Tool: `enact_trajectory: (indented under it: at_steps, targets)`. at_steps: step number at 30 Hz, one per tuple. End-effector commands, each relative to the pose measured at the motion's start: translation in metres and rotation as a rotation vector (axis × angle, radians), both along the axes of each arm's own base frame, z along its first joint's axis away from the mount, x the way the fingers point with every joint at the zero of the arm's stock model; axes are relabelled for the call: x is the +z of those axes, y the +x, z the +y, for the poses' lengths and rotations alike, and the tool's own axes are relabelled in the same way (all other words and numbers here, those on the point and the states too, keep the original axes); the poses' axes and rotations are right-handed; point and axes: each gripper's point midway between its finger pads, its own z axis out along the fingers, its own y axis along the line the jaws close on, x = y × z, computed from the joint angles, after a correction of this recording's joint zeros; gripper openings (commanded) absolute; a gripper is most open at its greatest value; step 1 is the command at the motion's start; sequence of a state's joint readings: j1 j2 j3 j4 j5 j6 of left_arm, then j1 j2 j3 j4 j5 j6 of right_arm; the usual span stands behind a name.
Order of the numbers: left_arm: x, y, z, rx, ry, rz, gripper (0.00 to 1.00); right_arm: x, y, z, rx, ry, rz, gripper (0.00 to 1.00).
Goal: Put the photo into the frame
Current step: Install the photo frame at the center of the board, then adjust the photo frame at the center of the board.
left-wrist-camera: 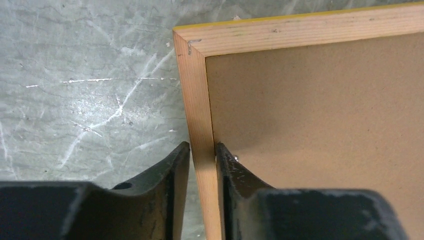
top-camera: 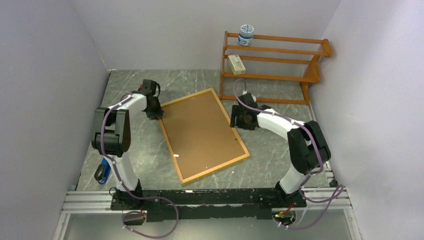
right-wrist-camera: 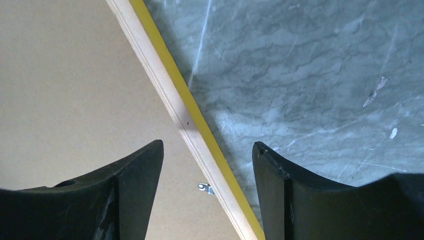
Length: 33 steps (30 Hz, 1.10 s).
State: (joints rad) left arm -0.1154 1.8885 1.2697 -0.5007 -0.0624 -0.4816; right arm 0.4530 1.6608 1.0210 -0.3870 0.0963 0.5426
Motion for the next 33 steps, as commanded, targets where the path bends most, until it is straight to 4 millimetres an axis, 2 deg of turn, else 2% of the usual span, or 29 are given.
enact_trajectory:
  at_steps: [1,4,8,10,14,19,23,28,33]
  targets:
    - [0.017,-0.011,0.001,-0.078,0.036,0.003,0.34,0.019,0.02,0.004,-0.041,0.025,-0.057,0.7]
    - [0.035,0.004,0.007,-0.055,0.043,-0.048,0.49,0.022,0.018,0.008,-0.031,0.058,-0.062,0.7]
    - [0.066,0.037,0.006,-0.058,0.003,-0.168,0.74,0.023,0.01,0.013,-0.019,0.099,-0.045,0.7]
    - [0.074,0.052,0.007,-0.081,0.007,-0.2,0.8,0.024,0.003,0.014,-0.017,0.115,-0.036,0.7]
    - [0.077,0.079,0.002,-0.165,0.003,-0.226,0.83,0.033,-0.017,0.01,-0.017,0.149,-0.038,0.7]
    - [0.066,0.106,-0.016,-0.291,-0.047,-0.255,0.84,0.037,-0.06,-0.003,-0.022,0.168,0.019,0.74]
    - [0.055,0.123,-0.027,-0.368,-0.079,-0.272,0.84,0.03,-0.097,-0.02,-0.043,0.141,0.095,0.79]
    - [0.042,0.125,-0.055,-0.495,-0.208,-0.272,0.83,0.01,-0.141,-0.036,-0.083,0.12,0.223,0.81]
    - [0.026,0.107,-0.067,-0.538,-0.288,-0.222,0.76,-0.008,-0.165,-0.039,-0.113,0.146,0.274,0.81]
